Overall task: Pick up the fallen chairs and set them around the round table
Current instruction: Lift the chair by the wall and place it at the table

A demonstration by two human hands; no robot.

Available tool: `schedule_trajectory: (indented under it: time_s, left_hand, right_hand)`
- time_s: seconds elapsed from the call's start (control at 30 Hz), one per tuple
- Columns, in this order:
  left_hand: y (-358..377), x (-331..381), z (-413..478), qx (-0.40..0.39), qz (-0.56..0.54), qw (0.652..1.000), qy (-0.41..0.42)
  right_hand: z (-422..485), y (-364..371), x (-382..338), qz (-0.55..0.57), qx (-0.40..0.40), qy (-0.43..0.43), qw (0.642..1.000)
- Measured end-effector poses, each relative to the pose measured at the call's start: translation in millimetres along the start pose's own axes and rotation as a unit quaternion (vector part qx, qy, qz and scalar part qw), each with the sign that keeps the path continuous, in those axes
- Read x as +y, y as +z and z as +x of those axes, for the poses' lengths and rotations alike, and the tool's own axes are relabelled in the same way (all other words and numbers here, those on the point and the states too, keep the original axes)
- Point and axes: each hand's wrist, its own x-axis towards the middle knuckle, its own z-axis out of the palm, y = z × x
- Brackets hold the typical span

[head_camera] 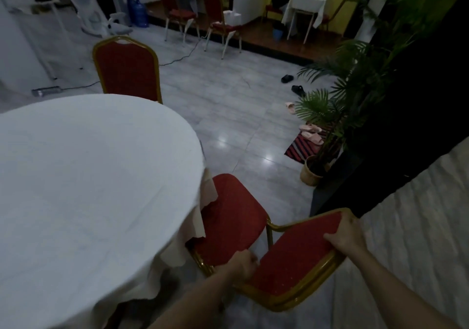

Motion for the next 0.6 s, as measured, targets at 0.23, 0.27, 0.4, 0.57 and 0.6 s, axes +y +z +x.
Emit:
schedule_trajectory:
  time_s: [0.23,0.27,0.4,0.57,0.6]
  left_hand:
    - [54.9,24.5,37.9,0.043,-0.033,0.994,-0.100]
    - [63.1,23.6,42.0,0.042,-0.029,0.993,-0.109]
    - [72.5,34.4,25.5,0.030,-0.058,0.987,-0.149]
    - [71.9,18.9,5.8,-0.019,-0.084,0.982,-0.167]
    - [73.9,12.2,4.9,-0.025,-0.096,0.982,-0.162]
  right_hand:
    - [52.0,-20.4,3.4,-0.127,-0.124,-0.055,0.983]
    - [58.1,-20.9,7.4,-0.104,-0.132,-0.043,0.985]
    - [83.0,-23.7,11.9,-0.014,-0.127,0.017,0.992]
    - [110.1,-5.7,11.4,-0.076,-0.083,0.080,0.990]
    - [111.0,-3.5,11.6,-0.075,-0.072,0.088,0.991]
